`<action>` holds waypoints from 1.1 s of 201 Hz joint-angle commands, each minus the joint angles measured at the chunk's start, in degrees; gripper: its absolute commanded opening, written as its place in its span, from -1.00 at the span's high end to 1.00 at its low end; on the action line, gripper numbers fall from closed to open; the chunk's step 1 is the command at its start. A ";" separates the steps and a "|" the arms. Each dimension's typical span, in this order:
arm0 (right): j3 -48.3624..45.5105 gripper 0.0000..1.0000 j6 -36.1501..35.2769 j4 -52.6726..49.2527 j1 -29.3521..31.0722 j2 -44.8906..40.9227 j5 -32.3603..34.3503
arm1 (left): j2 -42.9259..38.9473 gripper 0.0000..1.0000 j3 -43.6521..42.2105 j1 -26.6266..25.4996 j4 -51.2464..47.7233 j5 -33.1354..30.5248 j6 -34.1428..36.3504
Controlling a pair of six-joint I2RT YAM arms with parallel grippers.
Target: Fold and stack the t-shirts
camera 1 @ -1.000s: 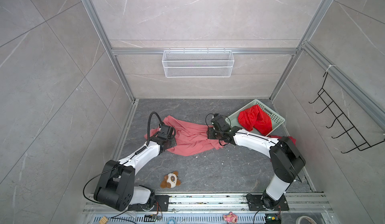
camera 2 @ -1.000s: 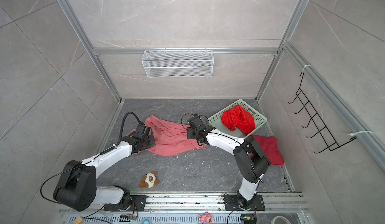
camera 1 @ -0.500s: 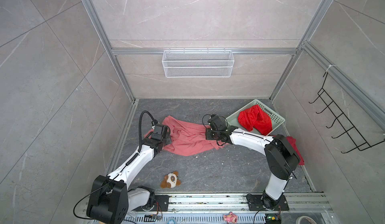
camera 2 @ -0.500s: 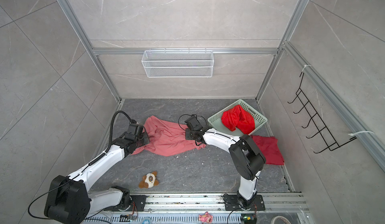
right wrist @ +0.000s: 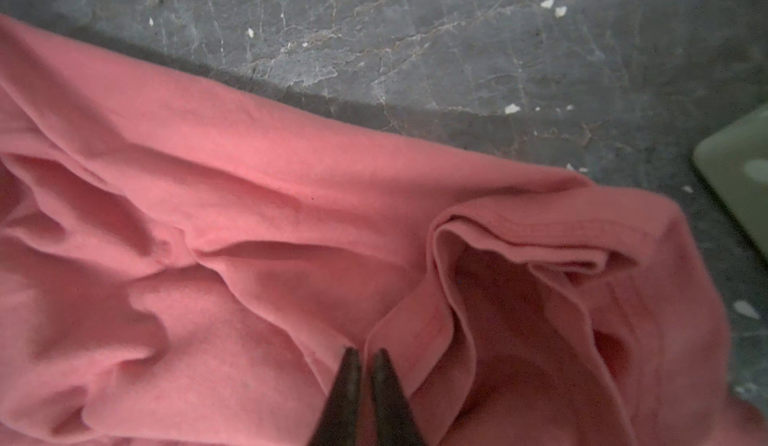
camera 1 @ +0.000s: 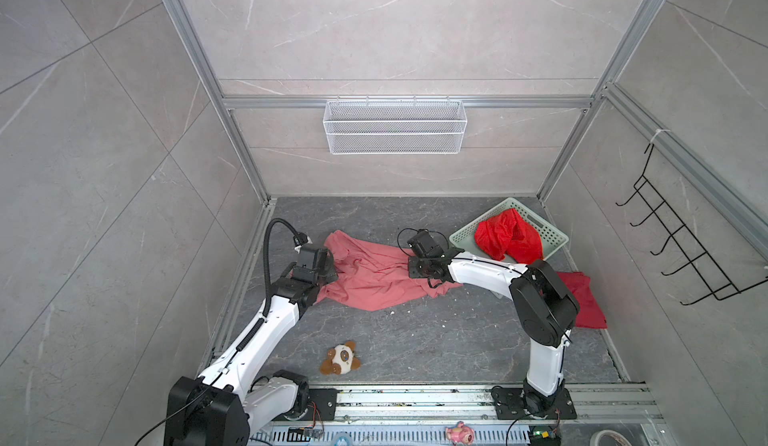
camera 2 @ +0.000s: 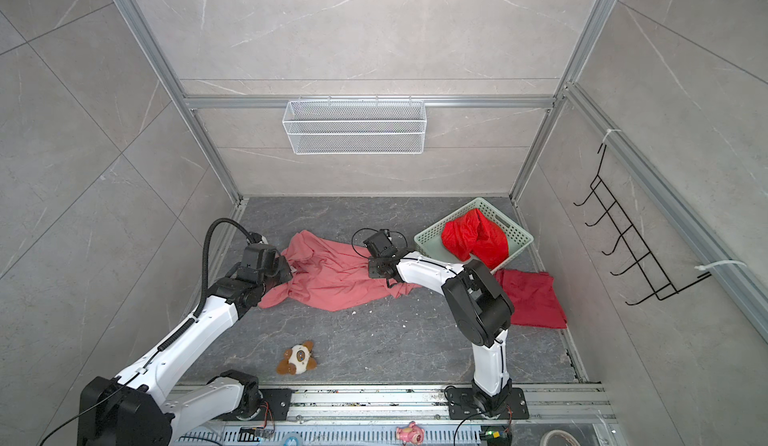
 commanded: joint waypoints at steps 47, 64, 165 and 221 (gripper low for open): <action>5.23 1.00 -6.19 -4.73 0.22 -10.52 8.47 | -0.55 1.00 9.84 4.40 3.93 -3.05 6.37; 8.53 1.00 -10.00 -5.71 0.21 -13.59 10.20 | 0.79 1.00 14.41 6.48 4.22 -3.73 9.57; 30.96 1.00 -27.05 -9.89 0.30 -27.24 12.71 | 10.12 1.00 57.12 24.01 3.15 -0.36 24.07; 40.68 1.00 -32.10 -11.30 1.79 -31.44 7.99 | 11.31 1.00 73.51 24.70 8.34 -4.28 34.99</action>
